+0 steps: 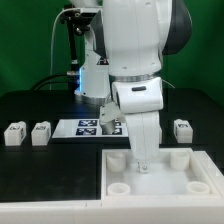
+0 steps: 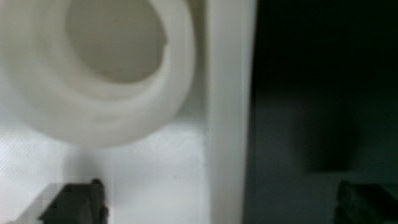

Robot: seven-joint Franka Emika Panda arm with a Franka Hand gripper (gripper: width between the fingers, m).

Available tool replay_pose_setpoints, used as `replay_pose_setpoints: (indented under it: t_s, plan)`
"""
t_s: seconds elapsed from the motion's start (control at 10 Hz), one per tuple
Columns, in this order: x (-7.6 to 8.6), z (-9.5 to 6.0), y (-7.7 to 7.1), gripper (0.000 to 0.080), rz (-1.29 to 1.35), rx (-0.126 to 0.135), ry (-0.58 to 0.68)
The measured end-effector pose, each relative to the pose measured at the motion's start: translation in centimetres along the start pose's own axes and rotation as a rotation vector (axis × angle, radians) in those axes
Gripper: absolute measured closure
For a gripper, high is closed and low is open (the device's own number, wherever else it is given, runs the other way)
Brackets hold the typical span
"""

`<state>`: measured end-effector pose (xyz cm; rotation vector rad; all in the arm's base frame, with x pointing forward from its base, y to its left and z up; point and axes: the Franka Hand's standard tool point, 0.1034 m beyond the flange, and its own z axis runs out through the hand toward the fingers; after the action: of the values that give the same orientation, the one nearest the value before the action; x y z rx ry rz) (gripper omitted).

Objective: Assemble one leg

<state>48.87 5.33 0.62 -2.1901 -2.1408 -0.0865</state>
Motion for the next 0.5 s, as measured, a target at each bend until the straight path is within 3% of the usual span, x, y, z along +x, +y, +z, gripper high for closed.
replay_pose_setpoints:
  t_s: [0.3,0.4,0.5]
  plan:
    - [0.0,0.0,0.0,0.0151,0.001,0.000,0.000]
    - [0.0,-0.3,0.1,0.0151,0.015,-0.005,-0.001]
    - [0.1,-1.6,0.1,0.0151,0.049,-0.023,-0.007]
